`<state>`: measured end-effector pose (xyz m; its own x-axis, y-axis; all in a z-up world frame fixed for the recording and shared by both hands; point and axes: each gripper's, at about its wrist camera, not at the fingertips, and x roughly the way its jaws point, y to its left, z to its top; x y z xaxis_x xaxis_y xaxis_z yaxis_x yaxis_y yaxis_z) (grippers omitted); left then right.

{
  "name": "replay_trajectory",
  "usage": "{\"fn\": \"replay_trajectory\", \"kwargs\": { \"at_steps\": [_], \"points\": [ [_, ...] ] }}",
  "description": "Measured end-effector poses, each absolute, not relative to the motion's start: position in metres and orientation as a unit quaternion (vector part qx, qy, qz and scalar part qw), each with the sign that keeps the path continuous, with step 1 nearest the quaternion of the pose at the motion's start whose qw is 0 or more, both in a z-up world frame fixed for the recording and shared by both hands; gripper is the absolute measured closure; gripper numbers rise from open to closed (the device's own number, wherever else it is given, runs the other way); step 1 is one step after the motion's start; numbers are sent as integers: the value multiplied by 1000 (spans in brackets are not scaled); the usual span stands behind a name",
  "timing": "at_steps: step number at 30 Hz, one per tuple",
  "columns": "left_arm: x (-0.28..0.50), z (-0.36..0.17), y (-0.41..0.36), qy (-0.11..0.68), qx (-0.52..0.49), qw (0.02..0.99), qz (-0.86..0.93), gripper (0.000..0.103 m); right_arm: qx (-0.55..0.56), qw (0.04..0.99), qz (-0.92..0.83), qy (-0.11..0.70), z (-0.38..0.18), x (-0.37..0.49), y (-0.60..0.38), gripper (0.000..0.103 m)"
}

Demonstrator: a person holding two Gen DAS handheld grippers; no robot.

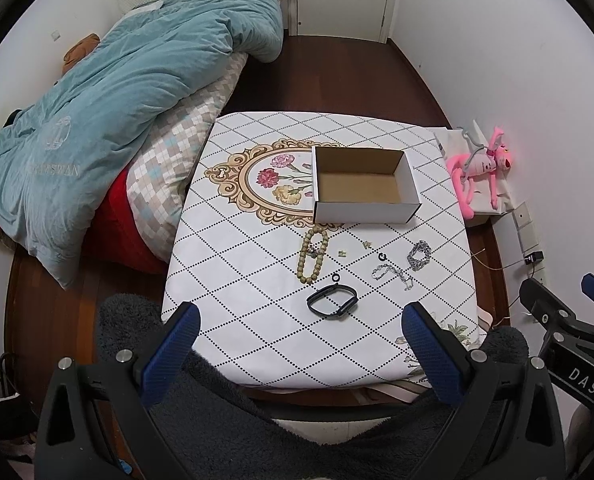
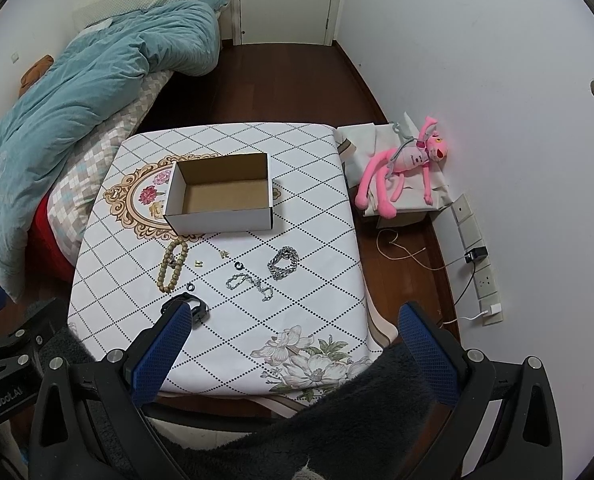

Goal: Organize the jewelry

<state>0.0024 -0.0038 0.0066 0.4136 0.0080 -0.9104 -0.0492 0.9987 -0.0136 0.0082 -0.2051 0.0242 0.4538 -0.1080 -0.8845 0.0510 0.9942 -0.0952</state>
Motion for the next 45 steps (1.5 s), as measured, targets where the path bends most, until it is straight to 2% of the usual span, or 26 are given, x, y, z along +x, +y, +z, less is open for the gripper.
{"fn": "replay_trajectory", "kwargs": {
  "at_steps": [20,25,33,34,35,37,41,43,45],
  "points": [
    [6,3,-6,535,-17,844,19,0,-23,851,-53,521,25,14,-212,0],
    [32,-30,1,532,5,845,52,0,-14,844,-71,531,4,31,-224,0],
    [72,-128,16,595,26,802,52,1,3,814,-93,574,-79,74,-248,2],
    [73,-138,17,605,25,795,47,2,4,810,-90,579,-90,76,-249,5],
    [75,-151,17,619,19,784,39,11,6,806,-89,586,-102,81,-250,8],
    [77,-171,17,641,12,767,28,18,9,792,-90,604,-126,90,-253,12],
    [76,-200,10,670,-4,742,1,19,20,776,-91,624,-161,97,-258,17],
    [76,-208,6,676,-12,737,-7,27,24,768,-91,633,-176,101,-259,19],
    [77,-216,2,681,-13,732,-15,29,31,763,-86,640,-187,105,-259,21]
  ]
}}
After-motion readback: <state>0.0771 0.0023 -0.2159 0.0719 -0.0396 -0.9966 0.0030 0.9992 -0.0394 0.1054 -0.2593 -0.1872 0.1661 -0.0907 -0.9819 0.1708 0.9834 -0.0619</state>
